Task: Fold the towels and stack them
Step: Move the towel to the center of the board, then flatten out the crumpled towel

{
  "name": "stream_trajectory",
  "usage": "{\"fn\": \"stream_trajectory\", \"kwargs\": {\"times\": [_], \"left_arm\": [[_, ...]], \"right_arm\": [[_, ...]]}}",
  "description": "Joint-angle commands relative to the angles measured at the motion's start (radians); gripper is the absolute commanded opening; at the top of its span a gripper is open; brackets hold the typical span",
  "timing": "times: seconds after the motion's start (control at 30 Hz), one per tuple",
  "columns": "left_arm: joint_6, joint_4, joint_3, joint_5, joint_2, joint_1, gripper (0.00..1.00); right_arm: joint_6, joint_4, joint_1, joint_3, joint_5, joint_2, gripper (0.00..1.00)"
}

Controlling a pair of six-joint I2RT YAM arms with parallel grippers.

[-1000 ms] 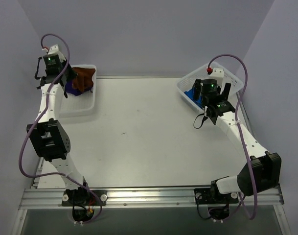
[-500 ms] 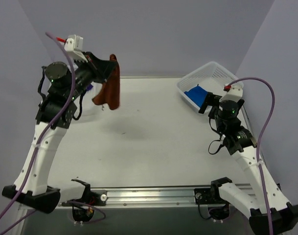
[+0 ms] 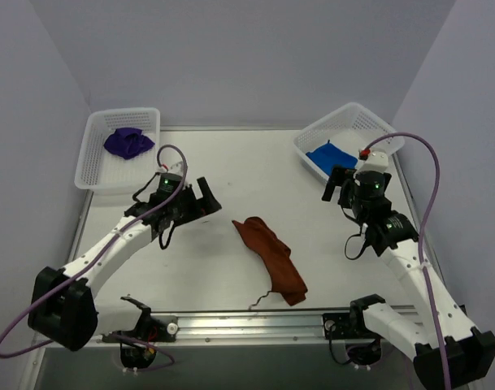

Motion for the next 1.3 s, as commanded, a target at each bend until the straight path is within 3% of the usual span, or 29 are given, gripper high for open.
{"fn": "stream_trajectory", "kwargs": {"times": [0.0, 0.13, 0.3, 0.47, 0.6, 0.77, 0.9, 1.03, 1.17, 1.2, 1.27], "left_arm": [[-0.018, -0.145, -0.063, -0.059, -0.062, -0.002, 0.95], [-0.021, -0.183, -0.178, -0.117, -0.161, -0.001, 0.94], [-0.015, -0.116, -0.221, -0.122, -0.164, 0.004, 0.94], [0.014, -0.021, -0.174, -0.052, -0.033, 0.001, 0.94], [0.053, 0.008, -0.099, -0.015, 0.125, -0.018, 0.94], [0.060, 0.021, -0.051, -0.001, 0.214, -0.036, 0.94], [0.068, 0.010, -0.054, -0.015, 0.224, -0.036, 0.94], [0.076, -0.021, -0.062, -0.052, 0.207, -0.036, 0.94], [0.080, -0.051, -0.066, -0.085, 0.182, -0.035, 0.94], [0.080, -0.056, -0.068, -0.093, 0.170, -0.033, 0.94], [0.082, -0.070, -0.074, -0.105, 0.158, -0.032, 0.94]], "right_arm": [[0.047, -0.053, 0.031, -0.033, -0.044, 0.048, 1.00], [0.122, -0.056, 0.100, -0.089, -0.090, 0.045, 1.00], [0.218, -0.085, 0.239, -0.151, -0.101, 0.059, 1.00], [0.335, -0.129, 0.393, -0.182, -0.096, 0.100, 1.00], [0.470, -0.176, 0.623, -0.200, -0.078, 0.112, 1.00], [0.617, -0.107, 0.761, -0.273, -0.152, 0.157, 1.00], [0.688, -0.087, 0.777, -0.315, -0.162, 0.218, 1.00], [0.655, 0.011, 0.761, -0.358, -0.191, 0.243, 1.00], [0.575, 0.082, 0.668, -0.389, -0.202, 0.289, 1.00], [0.544, 0.105, 0.593, -0.393, -0.204, 0.307, 1.00], [0.422, 0.163, 0.527, -0.381, -0.231, 0.329, 1.00]]}}
